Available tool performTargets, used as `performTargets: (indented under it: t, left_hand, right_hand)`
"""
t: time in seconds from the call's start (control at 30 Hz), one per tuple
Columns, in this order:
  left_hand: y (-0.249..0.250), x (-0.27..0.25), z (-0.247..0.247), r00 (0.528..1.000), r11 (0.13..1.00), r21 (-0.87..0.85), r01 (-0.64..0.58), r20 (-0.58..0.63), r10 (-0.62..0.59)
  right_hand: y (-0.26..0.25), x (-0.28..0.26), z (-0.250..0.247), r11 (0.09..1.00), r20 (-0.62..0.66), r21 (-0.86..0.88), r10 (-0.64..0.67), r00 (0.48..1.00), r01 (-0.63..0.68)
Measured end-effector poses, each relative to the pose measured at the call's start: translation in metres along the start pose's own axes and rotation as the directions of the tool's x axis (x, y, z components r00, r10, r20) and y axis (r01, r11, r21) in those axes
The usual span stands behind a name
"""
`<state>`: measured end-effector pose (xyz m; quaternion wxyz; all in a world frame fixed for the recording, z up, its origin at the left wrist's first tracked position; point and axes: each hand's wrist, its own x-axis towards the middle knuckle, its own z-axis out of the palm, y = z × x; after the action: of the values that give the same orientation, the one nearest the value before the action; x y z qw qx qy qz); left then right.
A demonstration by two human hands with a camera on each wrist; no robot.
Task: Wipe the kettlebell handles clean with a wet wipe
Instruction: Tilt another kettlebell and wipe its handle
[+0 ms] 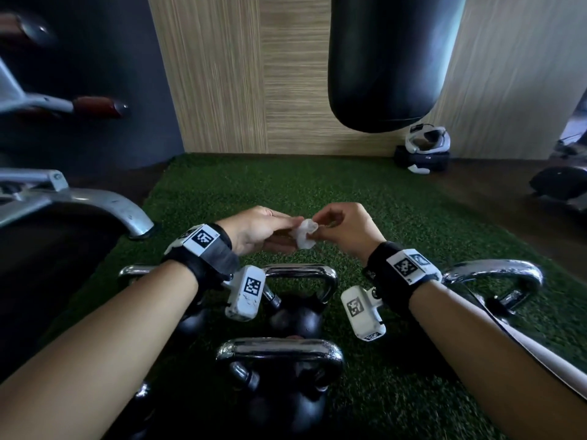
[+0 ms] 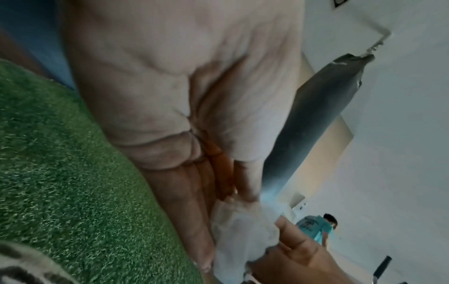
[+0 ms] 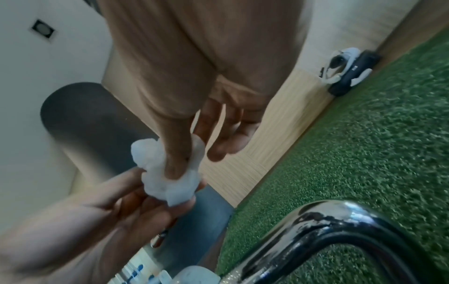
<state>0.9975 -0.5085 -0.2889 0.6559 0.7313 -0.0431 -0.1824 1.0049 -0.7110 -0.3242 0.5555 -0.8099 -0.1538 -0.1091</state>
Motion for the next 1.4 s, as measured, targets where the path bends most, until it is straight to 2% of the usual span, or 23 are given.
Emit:
performTargets:
  t: [0.1, 0.17, 0.23, 0.27, 0.33, 0.4, 0.43, 0.47, 0.53, 0.6, 0.7, 0.87, 0.93, 1.03, 1.07, 1.17, 1.23, 1.33, 1.4]
  left_hand:
    - [0.000, -0.001, -0.008, 0.998, 0.999, 0.014, -0.040, 0.043, 0.039]
    - [-0.001, -0.002, -0.011, 0.995, 0.992, 0.096, -0.080, 0.062, 0.074]
    - [-0.007, -0.001, -0.014, 0.991, 0.970, 0.206, -0.130, 0.067, 0.119]
    - [-0.012, 0.000, -0.016, 0.986, 0.941, 0.296, -0.167, 0.060, 0.157]
    - [-0.023, 0.002, -0.019, 0.966, 0.790, 0.569, -0.226, 0.029, 0.256]
    - [-0.035, -0.001, -0.017, 0.946, 0.581, 0.782, -0.225, 0.033, 0.321]
    - [-0.042, -0.003, -0.014, 0.939, 0.489, 0.843, -0.221, 0.049, 0.340]
    - [-0.050, -0.003, -0.010, 0.928, 0.419, 0.877, -0.234, 0.074, 0.365]
    - [-0.064, -0.003, -0.005, 0.903, 0.338, 0.903, -0.267, 0.111, 0.416]
    - [-0.070, -0.002, -0.002, 0.889, 0.312, 0.910, -0.273, 0.115, 0.443]
    - [-0.071, 0.000, 0.002, 0.893, 0.273, 0.923, -0.272, 0.136, 0.429]
    - [-0.079, 0.000, -0.011, 0.891, 0.333, 0.916, -0.223, 0.054, 0.451]
    - [-0.082, -0.004, -0.017, 0.873, 0.327, 0.918, -0.225, 0.041, 0.487]
    - [-0.088, -0.008, -0.022, 0.876, 0.286, 0.921, -0.265, 0.106, 0.470]
    - [-0.091, -0.007, -0.025, 0.871, 0.301, 0.917, -0.260, 0.089, 0.483]
    - [-0.098, -0.004, -0.042, 0.875, 0.464, 0.864, -0.194, -0.062, 0.481]
    - [-0.107, 0.002, -0.055, 0.913, 0.564, 0.815, -0.133, -0.121, 0.390]
    - [-0.124, 0.007, -0.069, 0.961, 0.791, 0.610, -0.049, -0.188, 0.204]
    - [-0.131, 0.005, -0.069, 0.961, 0.850, 0.523, -0.054, -0.204, 0.186]
  right_hand:
    - [0.000, -0.001, 0.004, 0.987, -0.063, -0.138, -0.090, 0.994, 0.080]
    - [0.002, -0.002, 0.002, 0.992, 0.022, -0.107, -0.070, 0.997, 0.072]
    - [0.015, -0.002, -0.006, 0.999, 0.164, -0.050, 0.013, 0.986, -0.005]
    - [0.027, -0.002, -0.010, 0.998, 0.181, -0.013, 0.059, 0.982, -0.058]
    - [0.062, -0.003, -0.013, 0.981, 0.079, 0.046, 0.185, 0.980, -0.189]
    - [0.102, -0.010, -0.011, 0.932, -0.035, 0.005, 0.362, 0.931, -0.362]
    - [0.116, -0.016, -0.009, 0.897, -0.028, -0.050, 0.439, 0.898, -0.440]
    - [0.132, -0.022, -0.005, 0.862, 0.031, -0.105, 0.502, 0.864, -0.497]
    - [0.150, -0.034, 0.005, 0.841, 0.212, -0.139, 0.540, 0.814, -0.522]
    - [0.158, -0.042, 0.019, 0.867, 0.322, -0.101, 0.493, 0.808, -0.488]
    - [0.166, -0.053, 0.043, 0.903, 0.277, -0.082, 0.426, 0.861, -0.421]
    - [0.179, -0.062, 0.058, 0.918, 0.127, -0.068, 0.396, 0.910, -0.390]
    - [0.178, -0.062, 0.057, 0.921, 0.126, -0.108, 0.386, 0.914, -0.375]
    - [0.176, -0.062, 0.056, 0.918, 0.128, -0.136, 0.389, 0.912, -0.372]
    - [0.175, -0.062, 0.055, 0.916, 0.128, -0.148, 0.391, 0.911, -0.372]
    - [0.175, -0.064, 0.055, 0.915, 0.132, -0.157, 0.391, 0.911, -0.370]
    - [0.175, -0.065, 0.055, 0.915, 0.125, -0.161, 0.390, 0.912, -0.369]
    - [0.175, -0.066, 0.055, 0.912, 0.115, -0.181, 0.391, 0.913, -0.368]
    - [0.175, -0.067, 0.055, 0.916, 0.115, -0.170, 0.384, 0.916, -0.363]
